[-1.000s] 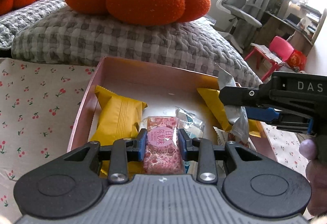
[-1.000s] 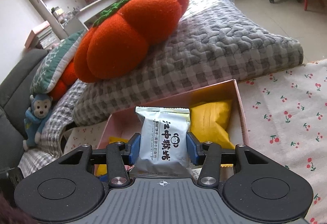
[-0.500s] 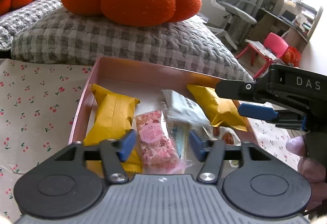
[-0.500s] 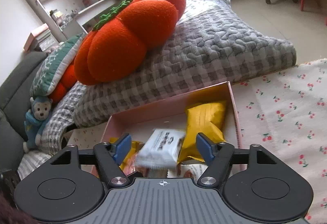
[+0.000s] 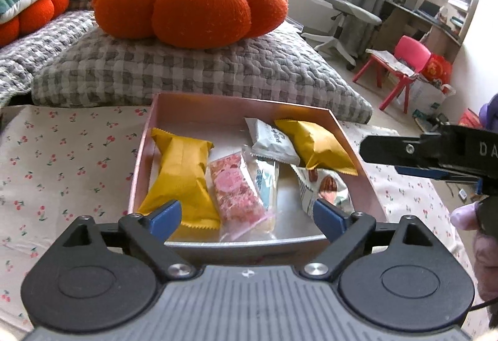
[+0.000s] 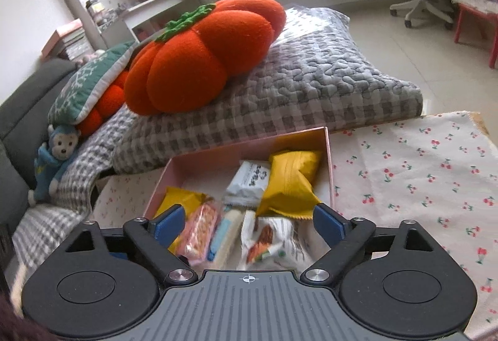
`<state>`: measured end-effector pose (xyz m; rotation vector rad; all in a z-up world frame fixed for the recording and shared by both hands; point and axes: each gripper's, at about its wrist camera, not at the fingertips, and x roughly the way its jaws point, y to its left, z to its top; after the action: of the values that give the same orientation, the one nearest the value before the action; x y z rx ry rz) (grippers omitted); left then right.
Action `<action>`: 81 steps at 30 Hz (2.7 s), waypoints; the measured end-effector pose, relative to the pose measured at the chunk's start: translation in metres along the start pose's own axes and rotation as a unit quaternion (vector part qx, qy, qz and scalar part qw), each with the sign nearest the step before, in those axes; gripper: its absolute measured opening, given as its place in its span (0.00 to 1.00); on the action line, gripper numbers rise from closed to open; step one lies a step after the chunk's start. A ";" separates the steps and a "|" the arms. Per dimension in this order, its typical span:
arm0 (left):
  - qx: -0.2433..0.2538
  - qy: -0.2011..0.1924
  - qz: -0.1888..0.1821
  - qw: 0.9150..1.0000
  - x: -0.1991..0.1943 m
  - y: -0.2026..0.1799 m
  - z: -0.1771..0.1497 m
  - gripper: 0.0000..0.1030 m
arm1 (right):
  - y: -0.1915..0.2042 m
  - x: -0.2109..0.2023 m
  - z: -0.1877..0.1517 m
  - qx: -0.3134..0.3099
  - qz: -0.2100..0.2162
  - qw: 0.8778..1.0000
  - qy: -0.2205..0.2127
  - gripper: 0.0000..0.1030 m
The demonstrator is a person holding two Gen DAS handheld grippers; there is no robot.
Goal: Organize snacks
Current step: 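Move both open grippers back to the snack pile, then grasp the crumpled white wrapper with the left gripper while the right grasps the yellow chip bag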
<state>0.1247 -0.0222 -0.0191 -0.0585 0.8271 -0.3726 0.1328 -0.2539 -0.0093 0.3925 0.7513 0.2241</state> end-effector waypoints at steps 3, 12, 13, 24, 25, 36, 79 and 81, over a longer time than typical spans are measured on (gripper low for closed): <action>0.010 0.002 0.002 1.000 -0.010 -0.001 -0.006 0.93 | 0.000 -0.009 -0.007 -0.009 -0.002 1.000 0.004 0.90; 0.041 0.013 0.016 0.999 -0.031 -0.001 -0.025 0.97 | 0.005 -0.038 -0.036 -0.056 -0.007 0.998 0.006 0.94; 0.040 0.015 0.017 0.999 -0.033 -0.001 -0.027 0.97 | 0.006 -0.040 -0.039 -0.061 -0.008 0.998 0.007 0.94; 0.059 0.048 0.030 0.997 -0.048 -0.002 -0.057 0.99 | 0.009 -0.055 -0.066 -0.098 -0.033 0.995 0.007 0.95; 0.060 0.055 0.033 0.996 -0.048 -0.001 -0.061 0.99 | 0.009 -0.056 -0.069 -0.101 -0.035 0.994 0.008 0.95; 0.086 0.117 0.044 0.988 -0.052 -0.002 -0.099 0.99 | 0.004 -0.050 -0.098 -0.116 -0.051 0.991 0.051 0.95; 0.049 0.201 0.027 0.978 -0.045 -0.004 -0.112 0.71 | 0.009 -0.014 -0.134 -0.158 -0.110 0.965 0.177 0.95; 0.045 0.201 0.025 0.978 -0.045 -0.001 -0.111 0.71 | 0.010 -0.012 -0.134 -0.158 -0.111 0.965 0.176 0.95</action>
<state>0.0153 0.0026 -0.0622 0.1266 1.2070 -0.3801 0.0296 -0.2135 -0.0863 -0.0406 1.0829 0.1998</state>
